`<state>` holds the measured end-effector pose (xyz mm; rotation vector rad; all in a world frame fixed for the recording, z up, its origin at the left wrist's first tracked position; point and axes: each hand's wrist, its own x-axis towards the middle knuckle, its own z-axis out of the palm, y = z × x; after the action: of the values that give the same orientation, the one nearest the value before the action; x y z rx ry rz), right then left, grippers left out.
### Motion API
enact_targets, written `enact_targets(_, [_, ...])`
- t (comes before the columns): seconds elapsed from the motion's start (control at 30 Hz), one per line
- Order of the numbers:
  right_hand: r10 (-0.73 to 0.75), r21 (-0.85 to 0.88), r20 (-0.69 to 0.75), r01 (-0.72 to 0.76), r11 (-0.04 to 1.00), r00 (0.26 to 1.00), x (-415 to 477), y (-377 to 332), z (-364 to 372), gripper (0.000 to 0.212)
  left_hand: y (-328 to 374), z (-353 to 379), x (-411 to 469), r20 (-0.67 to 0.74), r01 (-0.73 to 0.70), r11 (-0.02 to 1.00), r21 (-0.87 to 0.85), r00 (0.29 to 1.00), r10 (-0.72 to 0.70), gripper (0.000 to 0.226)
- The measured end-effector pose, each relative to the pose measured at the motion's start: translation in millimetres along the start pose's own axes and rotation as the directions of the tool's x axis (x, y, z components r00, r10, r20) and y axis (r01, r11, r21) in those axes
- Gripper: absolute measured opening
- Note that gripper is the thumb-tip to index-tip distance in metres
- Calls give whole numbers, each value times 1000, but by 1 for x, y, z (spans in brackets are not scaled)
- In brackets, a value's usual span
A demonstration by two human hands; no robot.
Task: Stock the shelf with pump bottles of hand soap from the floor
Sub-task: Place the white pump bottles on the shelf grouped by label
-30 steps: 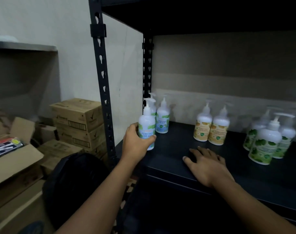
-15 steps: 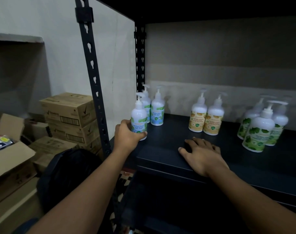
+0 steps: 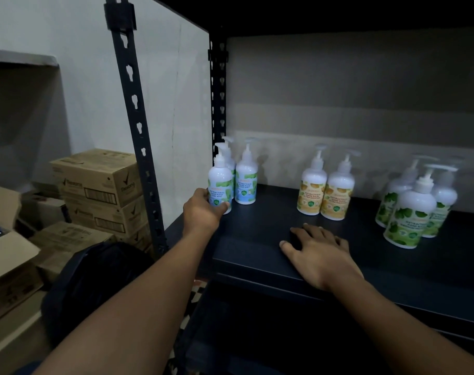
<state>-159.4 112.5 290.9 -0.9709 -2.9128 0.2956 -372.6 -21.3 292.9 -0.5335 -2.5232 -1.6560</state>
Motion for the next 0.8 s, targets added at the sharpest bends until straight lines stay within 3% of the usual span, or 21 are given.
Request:
enact_targets(0.5, [-11, 14, -8, 11, 1000, 1000, 0, 0, 1, 65, 1, 10, 13, -50, 48, 995, 89, 998, -43, 46])
enact_targets(0.7, [-17, 36, -23, 18, 999, 1000, -2, 1, 0, 64, 2, 9, 1, -38, 58, 995, 75, 998, -56, 77])
enact_targets(0.8, [-25, 110, -89, 35, 993, 996, -6, 3, -1, 63, 3, 4, -18, -66, 29, 996, 87, 998, -24, 76])
